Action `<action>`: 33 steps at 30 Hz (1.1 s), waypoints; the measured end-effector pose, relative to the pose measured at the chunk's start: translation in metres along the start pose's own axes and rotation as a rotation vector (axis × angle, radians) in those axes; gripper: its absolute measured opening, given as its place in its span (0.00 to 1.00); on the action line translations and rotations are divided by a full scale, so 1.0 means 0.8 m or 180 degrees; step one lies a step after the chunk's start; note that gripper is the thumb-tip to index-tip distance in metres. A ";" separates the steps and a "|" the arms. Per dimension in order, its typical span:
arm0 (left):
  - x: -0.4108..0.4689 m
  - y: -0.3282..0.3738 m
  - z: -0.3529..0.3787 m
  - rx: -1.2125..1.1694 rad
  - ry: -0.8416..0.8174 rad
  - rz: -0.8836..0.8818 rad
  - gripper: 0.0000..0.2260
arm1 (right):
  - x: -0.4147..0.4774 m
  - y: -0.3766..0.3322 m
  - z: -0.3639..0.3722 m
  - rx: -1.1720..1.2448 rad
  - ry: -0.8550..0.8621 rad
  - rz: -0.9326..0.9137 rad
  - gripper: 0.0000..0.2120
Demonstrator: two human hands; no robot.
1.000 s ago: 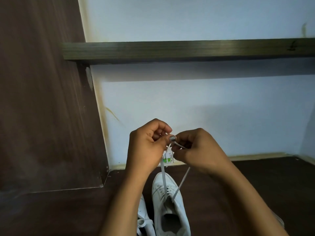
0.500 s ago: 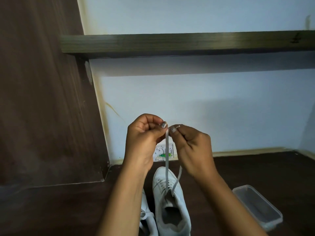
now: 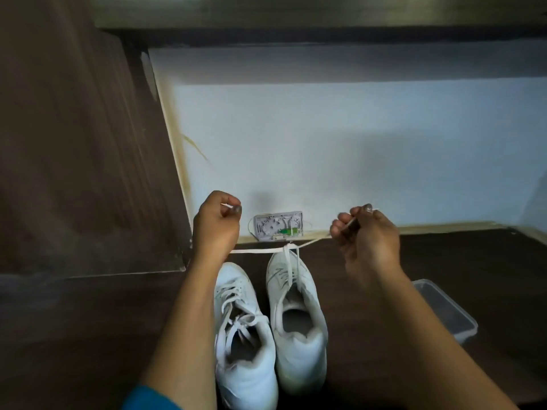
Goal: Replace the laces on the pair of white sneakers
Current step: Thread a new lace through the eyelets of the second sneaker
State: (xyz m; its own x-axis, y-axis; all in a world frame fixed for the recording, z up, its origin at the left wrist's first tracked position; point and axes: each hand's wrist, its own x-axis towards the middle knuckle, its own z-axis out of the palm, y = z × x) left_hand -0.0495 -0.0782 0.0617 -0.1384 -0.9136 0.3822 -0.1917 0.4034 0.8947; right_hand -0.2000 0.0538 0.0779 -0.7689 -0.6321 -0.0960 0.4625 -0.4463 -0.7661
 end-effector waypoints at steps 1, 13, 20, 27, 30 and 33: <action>0.000 -0.008 -0.004 0.0730 -0.0056 0.0272 0.09 | 0.007 0.001 -0.010 -0.0289 0.0149 -0.0043 0.14; -0.041 -0.030 0.033 0.1582 -0.2765 0.0179 0.09 | 0.047 0.045 -0.053 -0.5953 -0.1261 -0.0609 0.15; -0.044 -0.026 0.045 0.1705 -0.2488 0.0451 0.01 | 0.015 0.042 -0.036 -0.5228 -0.2409 -0.0561 0.10; -0.039 -0.031 0.033 0.1744 -0.2411 0.0321 0.10 | 0.023 0.040 -0.036 -0.5693 -0.2376 -0.1060 0.05; -0.035 -0.037 0.023 0.1607 -0.2437 0.0010 0.14 | 0.033 0.036 -0.045 -0.5972 -0.2097 -0.0968 0.03; -0.036 -0.038 0.024 0.0939 -0.2510 -0.0354 0.14 | 0.028 0.033 -0.044 -0.5117 -0.1998 -0.0586 0.06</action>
State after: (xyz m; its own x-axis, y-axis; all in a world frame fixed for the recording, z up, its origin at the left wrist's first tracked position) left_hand -0.0586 -0.0633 0.0191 -0.7195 -0.6904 -0.0752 -0.4748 0.4100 0.7788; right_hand -0.2206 0.0507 0.0333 -0.3018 -0.9534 0.0008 -0.7694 0.2431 -0.5907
